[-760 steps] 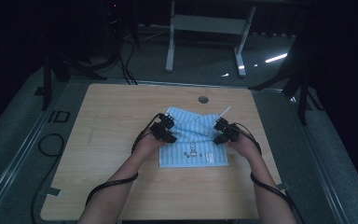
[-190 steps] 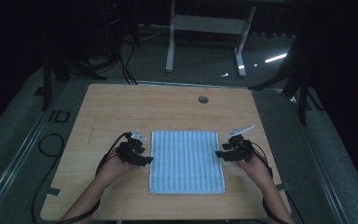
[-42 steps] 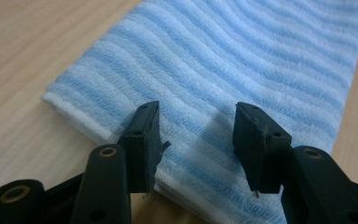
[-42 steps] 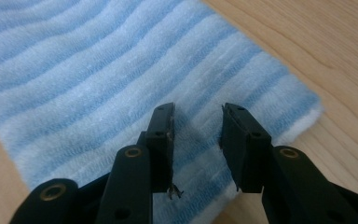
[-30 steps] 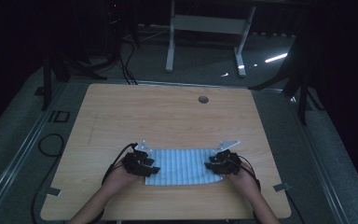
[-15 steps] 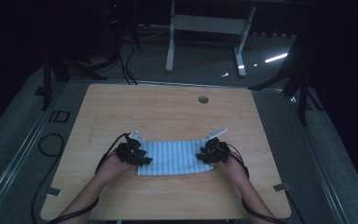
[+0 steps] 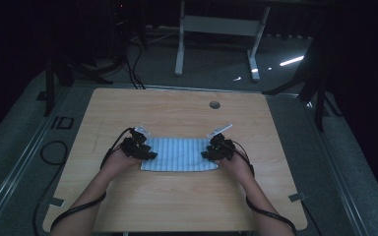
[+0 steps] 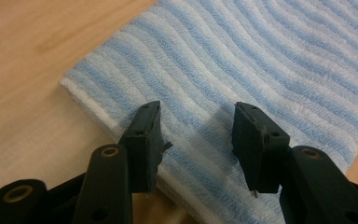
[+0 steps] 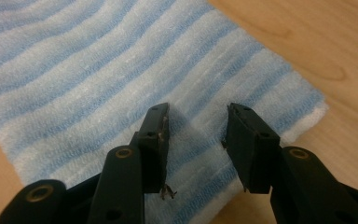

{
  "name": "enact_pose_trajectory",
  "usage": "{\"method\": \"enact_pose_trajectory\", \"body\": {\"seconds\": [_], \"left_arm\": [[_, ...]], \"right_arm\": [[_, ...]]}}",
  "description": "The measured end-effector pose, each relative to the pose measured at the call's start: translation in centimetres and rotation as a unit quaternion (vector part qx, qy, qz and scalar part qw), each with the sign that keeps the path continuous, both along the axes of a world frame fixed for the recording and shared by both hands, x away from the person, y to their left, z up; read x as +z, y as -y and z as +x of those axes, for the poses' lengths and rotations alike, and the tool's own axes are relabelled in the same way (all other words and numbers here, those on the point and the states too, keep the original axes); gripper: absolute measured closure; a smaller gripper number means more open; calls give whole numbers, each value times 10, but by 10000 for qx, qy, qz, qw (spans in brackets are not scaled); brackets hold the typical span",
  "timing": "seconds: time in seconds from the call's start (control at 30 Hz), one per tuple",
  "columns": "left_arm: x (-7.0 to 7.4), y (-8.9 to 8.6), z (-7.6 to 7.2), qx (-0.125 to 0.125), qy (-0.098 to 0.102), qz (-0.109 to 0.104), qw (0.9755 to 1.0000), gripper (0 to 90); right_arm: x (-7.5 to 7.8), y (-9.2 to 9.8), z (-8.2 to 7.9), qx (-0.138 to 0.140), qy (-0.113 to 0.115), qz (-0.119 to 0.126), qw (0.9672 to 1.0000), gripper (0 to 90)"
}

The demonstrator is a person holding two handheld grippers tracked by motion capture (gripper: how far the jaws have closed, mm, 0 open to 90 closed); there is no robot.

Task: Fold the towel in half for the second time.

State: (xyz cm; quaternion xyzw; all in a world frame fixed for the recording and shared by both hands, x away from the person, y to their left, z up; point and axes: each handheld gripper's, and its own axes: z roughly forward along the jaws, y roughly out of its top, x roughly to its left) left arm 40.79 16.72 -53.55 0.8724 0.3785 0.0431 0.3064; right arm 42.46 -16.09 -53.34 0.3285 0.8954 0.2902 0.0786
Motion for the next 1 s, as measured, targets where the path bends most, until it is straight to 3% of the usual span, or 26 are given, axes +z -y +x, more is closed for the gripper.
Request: {"method": "enact_pose_trajectory", "body": {"seconds": [0.17,0.37,0.47,0.6,0.67,0.77,0.87,1.0], "left_arm": [[-1,-1,9,51,-10,-63,10000,517],[0,0,8,48,0,-40,10000,503],[6,1,6,84,-150,-159,9997,430],[16,5,-3,75,-50,-254,9996,345],[18,8,-10,-41,42,-232,9997,242],[19,10,-20,-111,105,-220,9996,183],[17,9,-27,-44,117,-288,9995,160],[14,4,-34,56,123,-372,9992,136]], "right_arm": [[1,-1,10,-72,-73,4,9999,576],[0,1,11,-70,-92,69,9999,561],[2,1,10,63,-179,205,9996,504],[7,1,6,193,-103,234,9995,396],[10,3,4,165,-36,346,9993,342],[15,8,1,159,96,558,9983,258],[18,12,-3,163,221,657,9975,174],[19,18,-8,157,349,739,9965,140]]}}
